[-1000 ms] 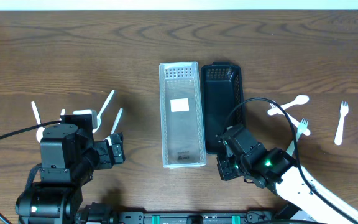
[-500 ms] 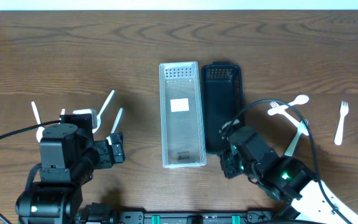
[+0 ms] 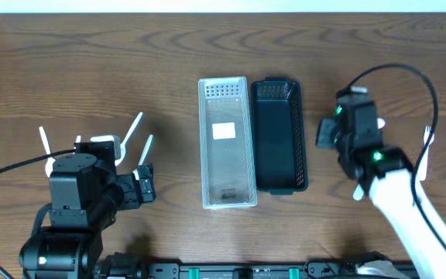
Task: Pack container
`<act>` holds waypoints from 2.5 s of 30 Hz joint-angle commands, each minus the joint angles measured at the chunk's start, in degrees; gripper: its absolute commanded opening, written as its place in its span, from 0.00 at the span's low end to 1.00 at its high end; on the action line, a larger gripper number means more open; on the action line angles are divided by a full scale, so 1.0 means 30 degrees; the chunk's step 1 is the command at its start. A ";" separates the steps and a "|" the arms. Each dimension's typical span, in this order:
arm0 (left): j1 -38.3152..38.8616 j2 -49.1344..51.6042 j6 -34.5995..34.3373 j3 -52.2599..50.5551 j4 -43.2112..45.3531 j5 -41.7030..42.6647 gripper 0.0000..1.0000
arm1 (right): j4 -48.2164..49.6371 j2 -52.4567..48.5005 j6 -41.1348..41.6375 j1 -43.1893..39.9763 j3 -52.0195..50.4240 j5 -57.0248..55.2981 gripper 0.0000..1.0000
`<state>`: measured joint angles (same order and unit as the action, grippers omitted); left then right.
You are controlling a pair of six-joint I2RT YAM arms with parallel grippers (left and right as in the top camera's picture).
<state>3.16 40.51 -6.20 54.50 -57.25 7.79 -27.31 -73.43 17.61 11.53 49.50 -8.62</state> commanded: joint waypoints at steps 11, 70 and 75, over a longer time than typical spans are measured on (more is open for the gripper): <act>0.0007 0.0073 -0.0102 0.0291 -0.0051 0.0189 0.98 | 0.2433 -0.7184 -0.3198 -0.1333 0.1297 0.5246 0.01; 0.0007 0.1005 -0.0102 0.0284 0.0160 0.0197 0.98 | -0.5595 -0.2900 0.7060 -0.5180 0.9785 -0.1268 0.99; 0.0007 0.1013 -0.0102 0.0284 0.0168 0.0189 0.98 | -0.8298 -0.7359 0.7045 -0.6506 1.3449 -0.0736 0.99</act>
<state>3.16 43.51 -6.20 54.50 -56.62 7.79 -50.28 -90.41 36.42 -6.33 85.54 -10.31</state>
